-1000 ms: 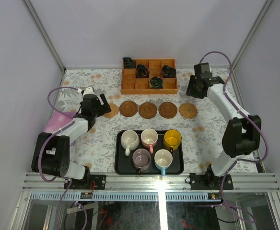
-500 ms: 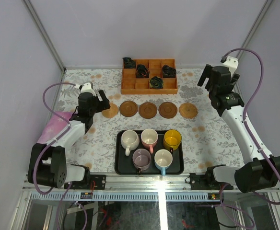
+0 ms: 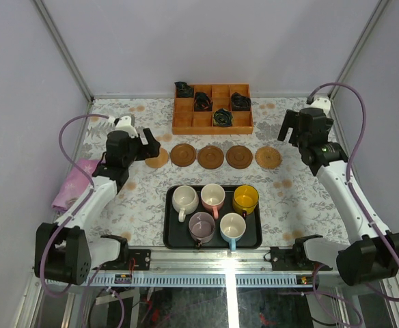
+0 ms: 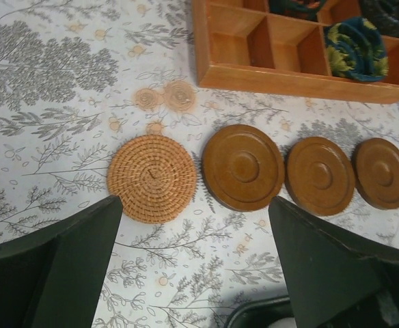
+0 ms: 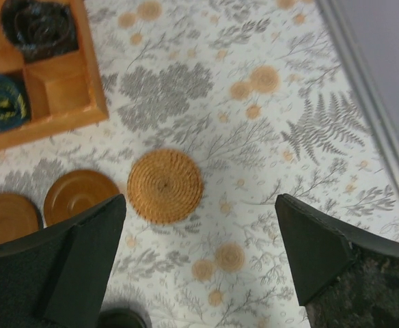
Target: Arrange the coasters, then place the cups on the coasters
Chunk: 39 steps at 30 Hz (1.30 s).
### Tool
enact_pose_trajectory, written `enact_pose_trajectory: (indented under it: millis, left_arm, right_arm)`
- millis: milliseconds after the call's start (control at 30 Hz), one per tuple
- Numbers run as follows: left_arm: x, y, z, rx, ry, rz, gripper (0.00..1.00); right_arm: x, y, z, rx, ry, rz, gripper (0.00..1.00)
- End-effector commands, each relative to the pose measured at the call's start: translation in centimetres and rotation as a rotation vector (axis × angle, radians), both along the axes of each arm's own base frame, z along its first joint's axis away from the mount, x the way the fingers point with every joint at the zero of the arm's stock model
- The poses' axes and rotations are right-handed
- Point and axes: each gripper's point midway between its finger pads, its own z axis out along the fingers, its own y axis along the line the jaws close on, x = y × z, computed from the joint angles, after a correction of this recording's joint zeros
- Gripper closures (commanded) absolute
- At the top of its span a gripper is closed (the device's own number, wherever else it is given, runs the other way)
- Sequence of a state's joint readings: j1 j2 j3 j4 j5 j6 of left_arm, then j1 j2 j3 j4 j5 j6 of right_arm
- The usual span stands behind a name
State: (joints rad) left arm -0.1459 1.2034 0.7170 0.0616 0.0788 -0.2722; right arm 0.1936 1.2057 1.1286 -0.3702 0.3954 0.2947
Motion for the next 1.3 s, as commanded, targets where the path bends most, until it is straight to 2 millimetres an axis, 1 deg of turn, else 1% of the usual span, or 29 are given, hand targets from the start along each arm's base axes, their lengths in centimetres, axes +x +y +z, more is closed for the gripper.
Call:
enact_pose_trajectory:
  millis: [0,67,167,300,367,467,667,733,833,900,1033,1267]
  left_arm:
    - [-1.4,-1.7,2.2,0.049,-0.042,-0.09,0.11]
    - [-2.4,-2.8,1.7,0.056,-0.025,-0.123,0.1]
    - [-3.7,-4.0,0.8,0.048,0.008,-0.151,0.09]
    - [-5.0,-5.2,0.5,0.045,0.007,-0.186,0.08]
    - [-5.3,-5.2,0.5,0.057,0.004,-0.189,0.08]
    - [-5.5,-5.0,0.4,0.072,0.012,-0.186,0.07]
    - [-5.6,-5.0,-0.4,0.081,0.039,-0.185,0.07]
    - [-5.5,-5.0,-0.8,0.076,0.053,-0.181,0.07]
    - [-5.4,-5.1,-1.2,0.066,0.07,-0.174,0.07]
    - [-5.5,-5.1,-1.3,0.062,0.075,-0.171,0.07]
    - [-5.5,-5.1,-1.3,0.059,0.079,-0.167,0.07]
    - [-5.5,-5.1,-1.4,0.055,0.081,-0.163,0.06]
  right_arm:
    - [-2.5,2.0,-1.5,0.082,0.074,0.103,0.07]
    - [-4.0,2.5,-3.3,0.108,0.139,0.115,0.14]
    - [-6.6,4.0,-5.8,0.129,0.229,0.165,0.18]
    - [-10.6,7.1,-8.3,0.145,0.32,0.254,0.19]
    - [-12.2,8.5,-9.2,0.163,0.359,0.285,0.2]
    - [-14.4,10.0,-10.0,0.197,0.405,0.315,0.21]
    - [-18.1,11.8,-10.5,0.304,0.454,0.361,0.21]
    - [-19.2,12.4,-10.7,0.32,0.474,0.39,0.19]
    - [-20.1,13.6,-10.8,0.338,0.485,0.451,0.11]
    - [-20.3,14.2,-11.0,0.336,0.492,0.478,0.09]
    - [-20.5,15.0,-12.3,0.33,0.537,0.493,0.09]
    - [-20.5,15.4,-14.2,0.258,0.616,0.505,0.16]
